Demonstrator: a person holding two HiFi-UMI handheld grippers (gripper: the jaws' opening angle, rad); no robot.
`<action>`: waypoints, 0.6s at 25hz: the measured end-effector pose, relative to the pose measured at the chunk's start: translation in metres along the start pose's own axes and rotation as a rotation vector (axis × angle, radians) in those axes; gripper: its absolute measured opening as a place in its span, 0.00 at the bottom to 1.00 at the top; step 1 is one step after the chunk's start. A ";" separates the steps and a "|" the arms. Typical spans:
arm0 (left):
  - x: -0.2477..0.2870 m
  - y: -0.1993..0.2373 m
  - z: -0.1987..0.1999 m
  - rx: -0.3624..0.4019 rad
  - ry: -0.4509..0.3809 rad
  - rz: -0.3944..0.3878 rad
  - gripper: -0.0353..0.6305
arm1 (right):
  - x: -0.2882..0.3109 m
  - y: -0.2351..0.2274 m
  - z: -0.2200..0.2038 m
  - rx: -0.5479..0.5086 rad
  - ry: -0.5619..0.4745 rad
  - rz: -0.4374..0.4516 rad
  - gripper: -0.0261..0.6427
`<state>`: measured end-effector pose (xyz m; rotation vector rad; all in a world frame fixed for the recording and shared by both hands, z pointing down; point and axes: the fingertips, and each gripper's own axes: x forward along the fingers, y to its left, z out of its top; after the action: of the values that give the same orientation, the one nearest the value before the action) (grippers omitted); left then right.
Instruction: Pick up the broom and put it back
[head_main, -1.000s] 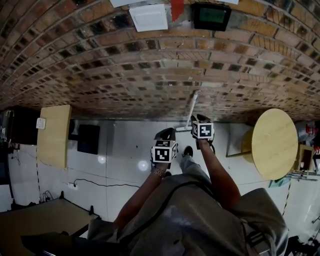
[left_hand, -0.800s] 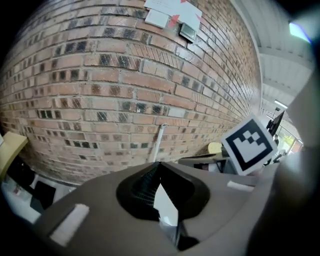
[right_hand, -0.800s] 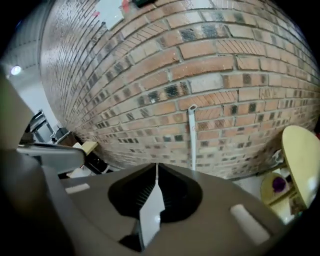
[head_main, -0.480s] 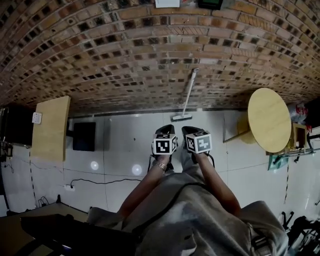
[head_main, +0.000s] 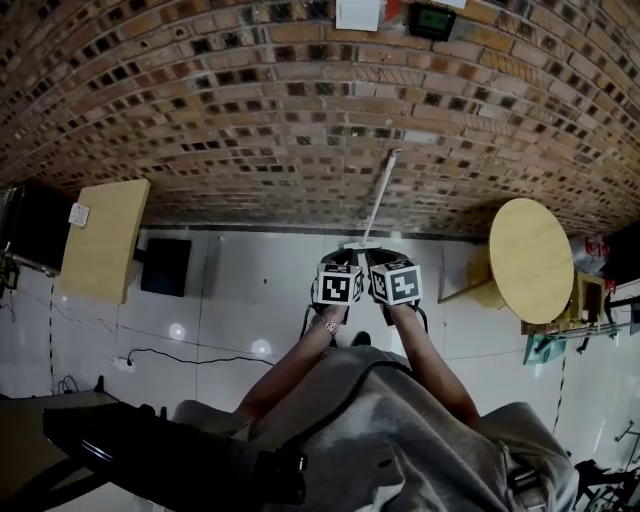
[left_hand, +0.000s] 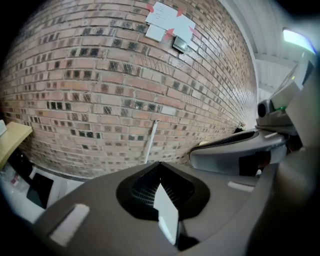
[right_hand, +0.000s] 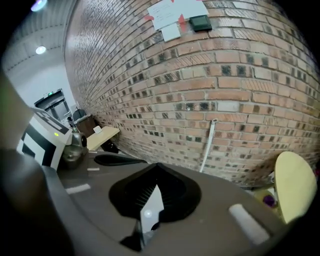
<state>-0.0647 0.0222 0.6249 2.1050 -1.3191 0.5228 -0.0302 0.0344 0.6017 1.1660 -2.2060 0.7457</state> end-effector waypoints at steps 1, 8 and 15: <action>0.000 -0.001 -0.001 0.004 0.002 0.007 0.02 | -0.001 0.000 0.001 -0.004 -0.011 -0.003 0.03; 0.007 -0.019 -0.009 0.036 0.037 0.015 0.02 | -0.008 -0.005 -0.001 0.028 -0.036 0.041 0.03; 0.007 -0.012 0.002 0.029 0.012 0.036 0.02 | -0.010 -0.014 0.004 0.052 -0.056 0.038 0.03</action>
<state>-0.0510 0.0200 0.6240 2.1014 -1.3523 0.5721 -0.0139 0.0306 0.5953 1.1873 -2.2726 0.7999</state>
